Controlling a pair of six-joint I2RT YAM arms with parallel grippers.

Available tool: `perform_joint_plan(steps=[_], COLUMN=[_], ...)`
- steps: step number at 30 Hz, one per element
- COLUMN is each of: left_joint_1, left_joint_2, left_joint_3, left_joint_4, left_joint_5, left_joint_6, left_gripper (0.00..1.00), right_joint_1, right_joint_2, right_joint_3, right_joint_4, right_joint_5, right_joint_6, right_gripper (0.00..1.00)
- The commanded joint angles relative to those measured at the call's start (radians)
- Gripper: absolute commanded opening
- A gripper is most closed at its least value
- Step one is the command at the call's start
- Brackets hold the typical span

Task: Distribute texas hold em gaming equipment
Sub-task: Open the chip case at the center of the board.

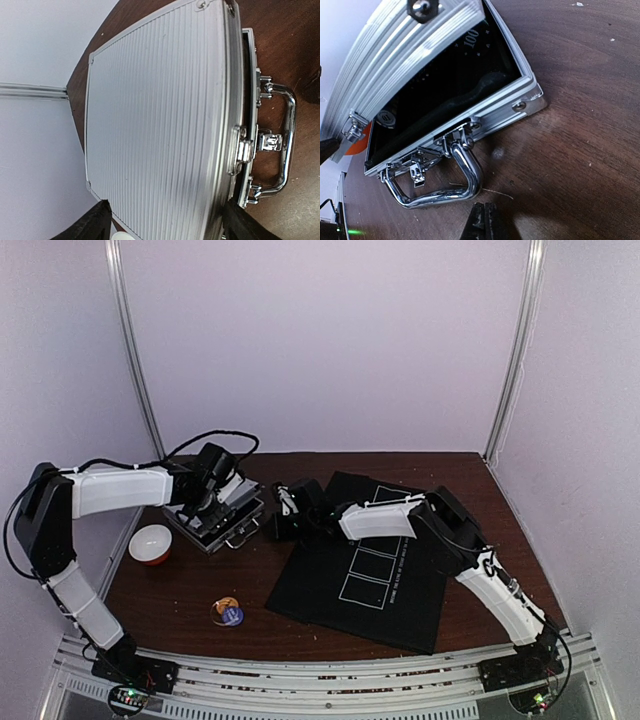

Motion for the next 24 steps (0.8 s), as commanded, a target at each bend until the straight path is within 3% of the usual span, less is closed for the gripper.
perform_joint_plan(steps=[1, 5, 8, 12, 17, 24], left_joint_1=[0.045, 0.053, 0.065, 0.079, 0.088, 0.096], left_joint_2=[-0.046, -0.045, -0.043, -0.041, -0.044, -0.041], left_joint_3=[-0.005, -0.008, -0.012, -0.014, -0.013, -0.01], left_joint_4=[0.078, 0.089, 0.097, 0.103, 0.109, 0.122], left_joint_5=[-0.067, -0.067, -0.069, -0.073, -0.074, -0.07], left_joint_6=[0.016, 0.025, 0.025, 0.025, 0.029, 0.034], left_gripper=[0.78, 0.78, 0.78, 0.78, 0.78, 0.78], right_joint_1=[0.007, 0.006, 0.002, -0.004, -0.03, -0.031], right_joint_2=[0.012, 0.011, 0.033, 0.09, 0.115, 0.188], right_joint_3=[0.018, 0.018, 0.087, 0.165, 0.19, 0.28], right_joint_4=[0.0, 0.031, 0.064, 0.129, 0.348, 0.465], right_joint_5=[0.004, -0.002, -0.031, -0.082, -0.11, -0.026], right_joint_6=[-0.009, -0.023, 0.01, 0.104, 0.314, 0.528], right_gripper=[0.0, 0.01, 0.09, 0.15, 0.18, 0.31])
